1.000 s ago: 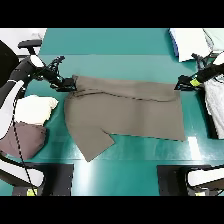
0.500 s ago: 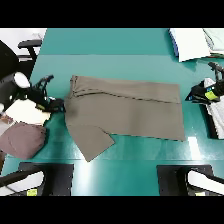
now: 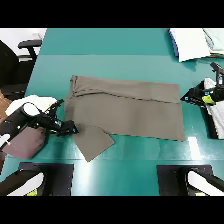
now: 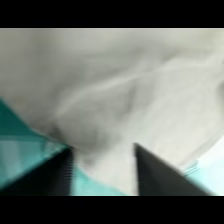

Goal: Fold the shirts.

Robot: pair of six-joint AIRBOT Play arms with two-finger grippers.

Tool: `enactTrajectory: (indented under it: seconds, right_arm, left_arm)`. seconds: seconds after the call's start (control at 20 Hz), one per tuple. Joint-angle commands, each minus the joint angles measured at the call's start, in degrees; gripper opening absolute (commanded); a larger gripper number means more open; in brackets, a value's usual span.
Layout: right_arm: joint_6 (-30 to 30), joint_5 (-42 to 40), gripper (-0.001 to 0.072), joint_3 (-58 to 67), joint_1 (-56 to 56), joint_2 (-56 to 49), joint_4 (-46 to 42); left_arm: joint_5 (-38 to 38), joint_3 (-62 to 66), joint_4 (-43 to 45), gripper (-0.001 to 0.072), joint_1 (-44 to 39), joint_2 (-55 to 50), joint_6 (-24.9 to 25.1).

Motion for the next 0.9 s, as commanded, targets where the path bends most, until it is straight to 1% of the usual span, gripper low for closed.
enactTrajectory:
  seconds: [0.0,0.05,0.15,0.25,0.3,0.35,0.4,0.5,0.55,0.6,0.65,0.7,0.8,0.85]
  right_arm:
    - [0.0,3.0,0.0430,-0.3,-0.5,0.4,0.1]
    - [-0.3,5.7,0.0430,-0.4,-2.2,0.3,-0.1]
    - [-0.9,11.5,0.0430,-0.4,-6.7,0.4,-2.6]
    - [-0.9,16.1,0.0431,-1.1,-12.1,0.4,-8.5]
    - [-0.9,16.5,0.0459,-3.1,-15.2,0.6,-9.3]
    - [-0.9,16.2,0.0511,-6.0,-18.5,0.7,-8.7]
    - [-0.9,15.4,0.0536,-9.8,-21.7,0.5,-7.4]
    - [-2.7,13.2,0.0533,-17.4,-26.0,-0.3,-3.4]
    - [-3.8,12.3,0.0522,-20.4,-26.9,-1.1,-1.1]
    - [-4.9,11.3,0.0494,-22.8,-27.1,-2.0,0.7]
    - [-5.2,9.8,0.0463,-24.7,-26.7,-3.0,1.9]
    - [-5.4,8.0,0.0450,-26.1,-25.7,-3.8,2.3]
    - [-5.4,6.6,0.0448,-27.2,-22.4,-5.5,2.3]
    - [-5.4,6.6,0.0418,-26.8,-20.4,-6.1,2.3]
  left_arm:
    - [1.4,-1.0,-1.2,0.0099,-3.4,0.3,0.1]
    - [0.7,-0.1,-0.9,0.0026,-3.4,0.5,0.2]
    - [0.1,1.9,-0.8,0.0025,-3.4,2.1,0.2]
    - [0.2,3.6,-0.8,0.0025,-3.4,4.5,0.2]
    - [0.2,4.2,-0.8,0.0025,-3.4,5.3,0.1]
    - [0.2,4.8,-0.9,0.0025,-3.4,5.7,0.2]
    - [0.2,5.0,-0.9,0.0025,-3.4,5.7,0.2]
    - [0.2,5.0,-0.9,0.0025,-3.4,5.7,0.2]
    - [0.3,5.0,-0.9,0.0025,-3.4,5.7,0.1]
    - [0.4,5.0,-0.9,0.0025,-3.4,5.7,0.1]
    - [0.4,5.0,-0.9,0.0025,-3.4,5.7,0.1]
    - [0.4,5.0,-0.9,0.0025,-3.4,5.7,0.1]
    - [0.5,5.0,-0.9,0.0025,-3.4,5.7,0.1]
    - [0.1,5.0,-0.9,0.0025,-3.4,5.7,0.1]
